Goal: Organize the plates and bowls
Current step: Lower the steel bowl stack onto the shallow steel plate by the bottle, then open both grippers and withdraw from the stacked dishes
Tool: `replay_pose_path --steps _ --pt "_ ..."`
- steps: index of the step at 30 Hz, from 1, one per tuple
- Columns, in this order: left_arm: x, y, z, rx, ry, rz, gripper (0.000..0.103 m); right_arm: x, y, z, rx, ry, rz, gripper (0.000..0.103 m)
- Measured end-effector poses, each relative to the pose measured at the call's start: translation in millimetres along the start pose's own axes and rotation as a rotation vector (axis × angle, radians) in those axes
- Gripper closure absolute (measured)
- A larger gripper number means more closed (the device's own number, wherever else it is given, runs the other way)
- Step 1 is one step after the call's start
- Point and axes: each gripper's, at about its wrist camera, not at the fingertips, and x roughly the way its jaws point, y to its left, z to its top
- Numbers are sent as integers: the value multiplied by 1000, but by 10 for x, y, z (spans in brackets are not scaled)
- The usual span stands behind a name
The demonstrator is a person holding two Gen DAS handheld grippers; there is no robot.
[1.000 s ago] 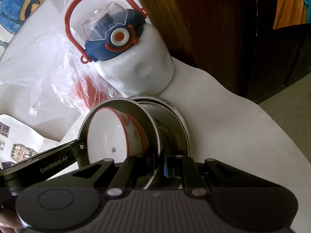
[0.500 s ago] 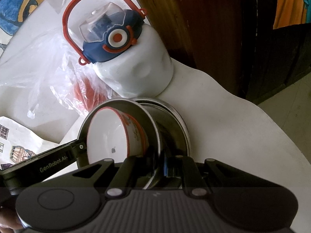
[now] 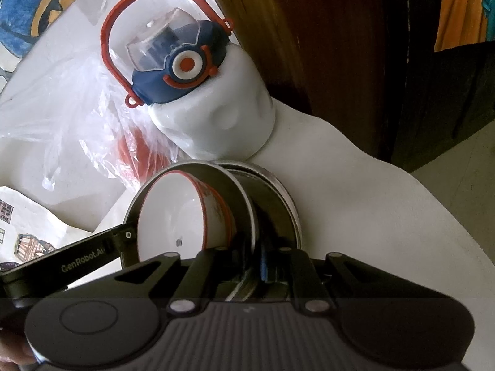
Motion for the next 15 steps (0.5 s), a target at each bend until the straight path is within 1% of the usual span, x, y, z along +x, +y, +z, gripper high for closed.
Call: replay_pose_path --steps 4,8,10,11,12,13,14,15 --pt "-5 21 -16 -10 -4 -3 94 -15 25 -25 -27 -29 -18 85" --pt "-12 16 -28 -8 -8 4 93 -33 39 -55 -37 -49 -27 85" --pt "-23 19 -47 -4 -9 7 92 -48 41 -71 -39 -59 -28 84" --pt "-41 22 -58 -1 -15 10 88 -59 44 -79 -39 -66 -29 82" --pt "-59 26 -69 1 -24 29 75 -70 47 -87 -41 -71 -32 81" --pt "-83 31 -81 2 -36 52 69 -81 49 -98 -42 -75 -36 80" --pt "-107 44 -91 2 -50 61 64 -95 52 -108 -42 -82 -40 78" --pt "-127 64 -98 1 -56 55 64 -113 57 -121 -44 -91 -46 77"
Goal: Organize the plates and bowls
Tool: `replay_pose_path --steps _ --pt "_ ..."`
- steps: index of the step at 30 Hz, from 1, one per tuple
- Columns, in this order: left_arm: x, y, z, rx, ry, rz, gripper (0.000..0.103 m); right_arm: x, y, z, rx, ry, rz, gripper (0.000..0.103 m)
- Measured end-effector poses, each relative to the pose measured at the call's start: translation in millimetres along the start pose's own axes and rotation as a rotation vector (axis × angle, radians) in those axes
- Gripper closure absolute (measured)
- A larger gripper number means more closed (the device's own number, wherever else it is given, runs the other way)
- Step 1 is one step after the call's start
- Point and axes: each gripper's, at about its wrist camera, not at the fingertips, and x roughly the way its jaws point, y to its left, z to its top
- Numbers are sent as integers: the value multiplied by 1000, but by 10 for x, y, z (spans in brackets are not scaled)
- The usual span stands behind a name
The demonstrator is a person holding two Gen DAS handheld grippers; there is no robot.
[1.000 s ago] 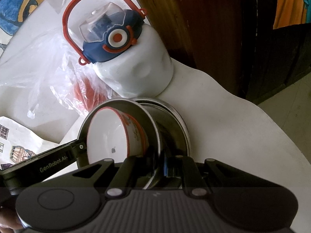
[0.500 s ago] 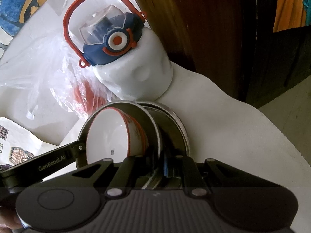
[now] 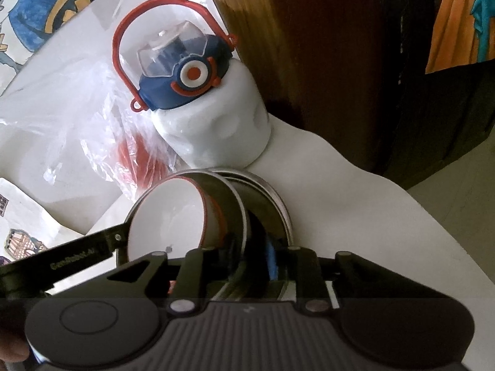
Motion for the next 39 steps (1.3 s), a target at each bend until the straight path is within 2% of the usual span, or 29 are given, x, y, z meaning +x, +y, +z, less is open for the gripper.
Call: replay_pose_path --steps 4,6,7,8,11,16,22,25,27,32,39 --pt "-96 74 -36 -25 -5 -14 60 -103 33 -60 -10 -32 -25 68" --pt "-170 95 -79 -25 -21 -15 54 -162 46 -105 -9 -39 -26 67" --pt "-213 107 -104 -24 -30 -15 52 -192 53 -126 -8 -45 -31 58" --pt "-255 122 -129 -25 -38 -16 49 -226 62 -154 -8 -56 -52 44" --pt "-397 188 -217 -39 -69 -22 42 -319 63 -240 -5 -80 -54 37" --pt "-620 297 -414 -68 -99 -36 33 -483 82 -424 6 -111 -55 30" --pt "-931 410 -686 -101 -167 -67 17 -746 170 -683 -13 -189 -48 20" --pt "-1094 460 -846 -107 -199 -82 15 -886 201 -855 -15 -237 -39 15" --pt "-1221 494 -956 -102 -225 -80 8 -973 209 -968 -12 -266 -30 12" --pt "-1548 571 -1180 -90 -309 -80 3 -1196 223 -1279 1 -327 17 2" --pt "-1994 616 -1504 -42 -385 -72 1 -1489 315 -1685 -13 -373 45 0"
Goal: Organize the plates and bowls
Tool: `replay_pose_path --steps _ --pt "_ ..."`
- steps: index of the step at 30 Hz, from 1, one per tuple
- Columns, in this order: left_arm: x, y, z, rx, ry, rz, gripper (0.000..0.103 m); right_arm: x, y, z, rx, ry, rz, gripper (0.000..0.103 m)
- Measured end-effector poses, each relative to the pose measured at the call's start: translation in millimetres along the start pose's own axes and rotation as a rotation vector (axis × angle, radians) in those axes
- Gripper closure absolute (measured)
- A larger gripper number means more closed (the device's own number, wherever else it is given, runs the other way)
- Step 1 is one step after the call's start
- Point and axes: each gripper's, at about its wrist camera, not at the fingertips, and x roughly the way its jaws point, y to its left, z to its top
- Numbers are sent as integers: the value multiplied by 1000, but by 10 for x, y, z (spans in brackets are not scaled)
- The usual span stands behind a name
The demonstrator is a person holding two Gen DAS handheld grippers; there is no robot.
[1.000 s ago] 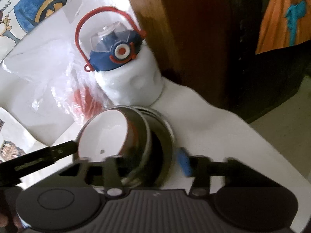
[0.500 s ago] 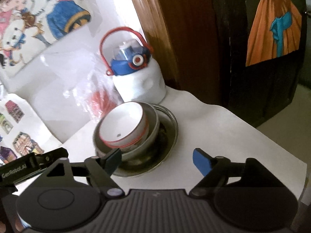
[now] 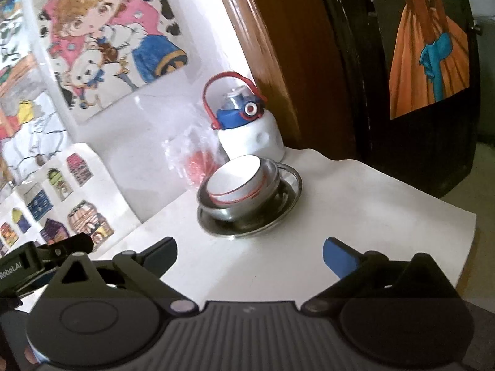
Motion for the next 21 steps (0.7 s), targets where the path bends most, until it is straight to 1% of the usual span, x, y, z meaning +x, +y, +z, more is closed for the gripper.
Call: replay_pose_path --steps 5,12,21 --pt "-311 11 -126 38 -48 -2 1 -290 93 -144 -15 -41 2 0" --pt "-647 88 -347 60 -85 13 1 -632 244 -388 -44 -102 4 0" --pt "-1002 244 -680 95 -112 61 1 -875 333 -788 -53 -125 22 0"
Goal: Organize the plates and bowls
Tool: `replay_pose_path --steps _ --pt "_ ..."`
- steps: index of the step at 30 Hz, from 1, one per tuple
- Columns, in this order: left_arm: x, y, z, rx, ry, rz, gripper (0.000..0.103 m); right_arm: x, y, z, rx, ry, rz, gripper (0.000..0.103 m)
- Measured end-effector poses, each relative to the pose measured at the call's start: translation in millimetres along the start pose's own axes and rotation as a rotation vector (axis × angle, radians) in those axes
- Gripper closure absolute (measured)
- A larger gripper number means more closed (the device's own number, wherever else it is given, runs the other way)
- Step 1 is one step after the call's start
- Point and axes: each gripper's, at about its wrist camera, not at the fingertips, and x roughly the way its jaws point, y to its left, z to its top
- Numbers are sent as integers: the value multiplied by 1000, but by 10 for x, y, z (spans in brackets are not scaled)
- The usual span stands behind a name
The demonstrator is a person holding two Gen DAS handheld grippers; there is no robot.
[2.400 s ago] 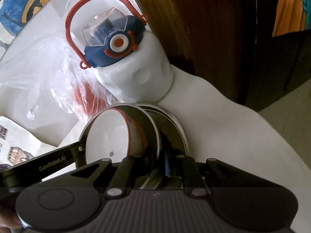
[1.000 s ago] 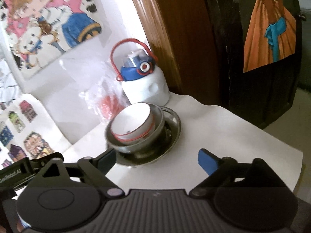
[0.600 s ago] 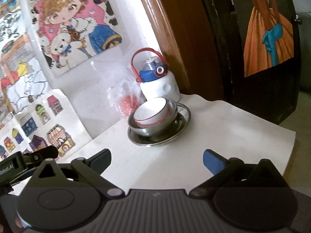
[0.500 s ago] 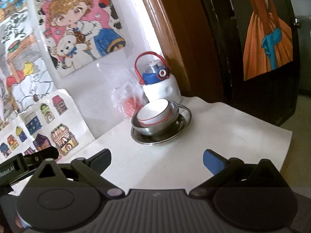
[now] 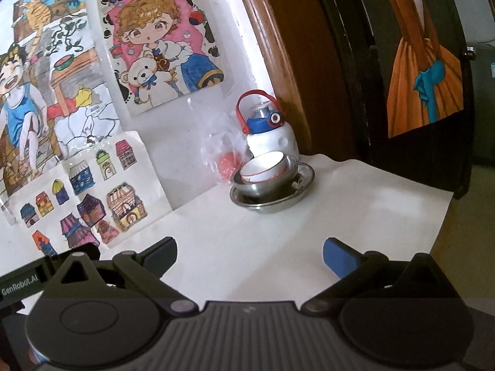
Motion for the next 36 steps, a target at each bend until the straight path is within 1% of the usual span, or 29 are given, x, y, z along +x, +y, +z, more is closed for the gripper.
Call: replay_pose_path --steps 3,7,14,20,29,33,36 --pt "-81 33 -110 8 -7 23 1 -56 36 -103 -19 -11 9 0" --pt "-161 94 -243 2 7 42 1 -104 79 -219 -60 -27 18 0" --pt "-332 223 -380 -57 3 83 1 -256 129 -381 -120 -84 12 0" --pt "-444 190 -489 -31 -2 112 1 -350 161 -487 -129 -115 2 0" --pt "-431 147 -609 -11 -1 124 1 -375 137 -683 -112 -122 -3 0" --pt "-398 133 -640 5 19 122 1 -394 165 -724 -140 -133 -9 0" --pt "-389 139 -665 6 19 109 1 -406 212 -770 -153 -141 -12 0"
